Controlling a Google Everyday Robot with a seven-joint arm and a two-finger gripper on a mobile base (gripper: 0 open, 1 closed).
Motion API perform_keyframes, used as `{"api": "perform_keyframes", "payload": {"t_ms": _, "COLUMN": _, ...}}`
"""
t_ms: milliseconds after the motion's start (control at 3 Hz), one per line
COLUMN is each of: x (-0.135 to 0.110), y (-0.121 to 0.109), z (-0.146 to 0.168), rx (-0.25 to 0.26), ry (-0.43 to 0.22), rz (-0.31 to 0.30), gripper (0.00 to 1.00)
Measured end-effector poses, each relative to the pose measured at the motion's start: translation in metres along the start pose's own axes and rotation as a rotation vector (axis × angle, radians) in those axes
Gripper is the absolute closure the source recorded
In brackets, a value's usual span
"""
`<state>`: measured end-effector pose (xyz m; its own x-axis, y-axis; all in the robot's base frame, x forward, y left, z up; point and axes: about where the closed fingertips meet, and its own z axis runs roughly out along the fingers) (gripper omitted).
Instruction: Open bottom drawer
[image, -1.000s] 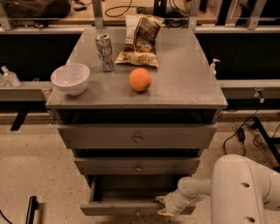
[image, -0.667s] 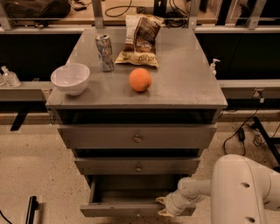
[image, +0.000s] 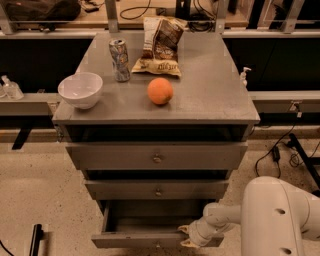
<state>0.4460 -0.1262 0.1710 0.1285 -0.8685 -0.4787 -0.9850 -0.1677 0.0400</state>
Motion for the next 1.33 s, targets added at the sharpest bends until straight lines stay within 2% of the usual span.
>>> {"api": "perform_keyframes", "payload": {"t_ms": 1000, "x": 0.0000, "y": 0.0001, "z": 0.0001, "rx": 0.000, "ry": 0.000, "rz": 0.000, "gripper": 0.11}}
{"api": "perform_keyframes", "payload": {"t_ms": 1333, "x": -0.0005, "y": 0.0012, "z": 0.0014, "rx": -0.003, "ry": -0.001, "rz": 0.000, "gripper": 0.00}}
